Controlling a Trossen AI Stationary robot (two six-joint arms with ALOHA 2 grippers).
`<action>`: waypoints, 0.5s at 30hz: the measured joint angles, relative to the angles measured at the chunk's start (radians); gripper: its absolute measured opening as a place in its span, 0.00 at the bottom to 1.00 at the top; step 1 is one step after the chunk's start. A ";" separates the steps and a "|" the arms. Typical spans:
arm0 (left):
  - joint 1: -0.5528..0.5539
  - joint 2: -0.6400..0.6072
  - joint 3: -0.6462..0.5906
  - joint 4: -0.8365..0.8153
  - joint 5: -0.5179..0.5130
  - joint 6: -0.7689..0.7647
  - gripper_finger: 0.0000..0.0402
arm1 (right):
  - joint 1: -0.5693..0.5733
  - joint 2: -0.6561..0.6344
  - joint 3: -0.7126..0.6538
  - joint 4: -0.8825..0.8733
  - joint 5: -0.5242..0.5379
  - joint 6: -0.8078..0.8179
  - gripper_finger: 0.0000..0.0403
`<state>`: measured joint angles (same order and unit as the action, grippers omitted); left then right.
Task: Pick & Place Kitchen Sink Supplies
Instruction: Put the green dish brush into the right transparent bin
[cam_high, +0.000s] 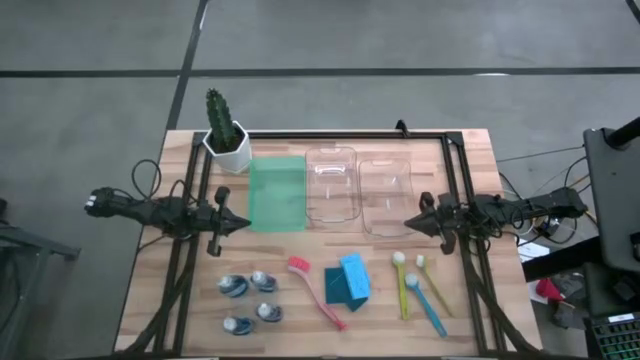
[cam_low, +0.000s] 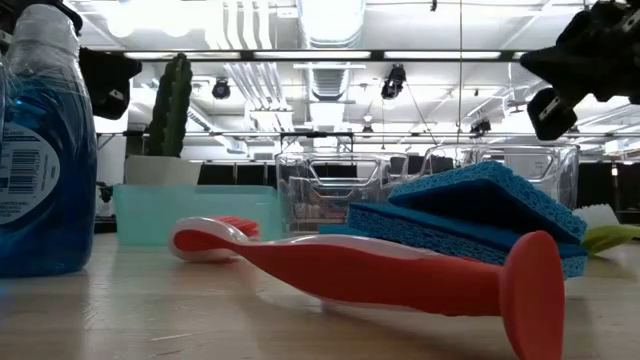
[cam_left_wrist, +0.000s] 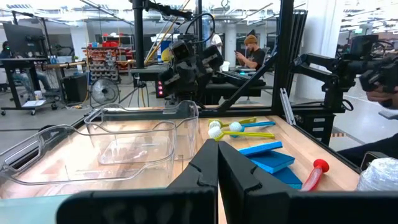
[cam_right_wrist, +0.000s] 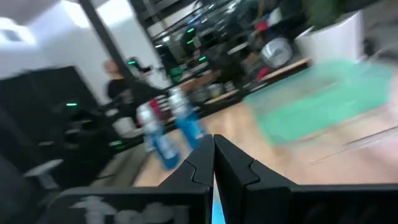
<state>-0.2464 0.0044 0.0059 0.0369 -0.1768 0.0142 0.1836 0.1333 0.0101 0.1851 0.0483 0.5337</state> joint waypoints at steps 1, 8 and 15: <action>0.000 0.000 0.000 0.000 0.000 0.000 0.01 | -0.001 0.004 0.000 0.007 -0.027 0.018 0.02; 0.000 0.000 0.000 0.000 0.000 0.000 0.01 | 0.027 0.049 -0.001 0.093 -0.129 0.206 0.02; 0.000 0.000 0.000 0.000 0.000 0.000 0.01 | 0.175 0.177 0.004 0.285 -0.064 0.314 0.10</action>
<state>-0.2462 0.0044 0.0059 0.0372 -0.1768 0.0143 0.3583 0.3101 0.0146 0.4699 -0.0156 0.8477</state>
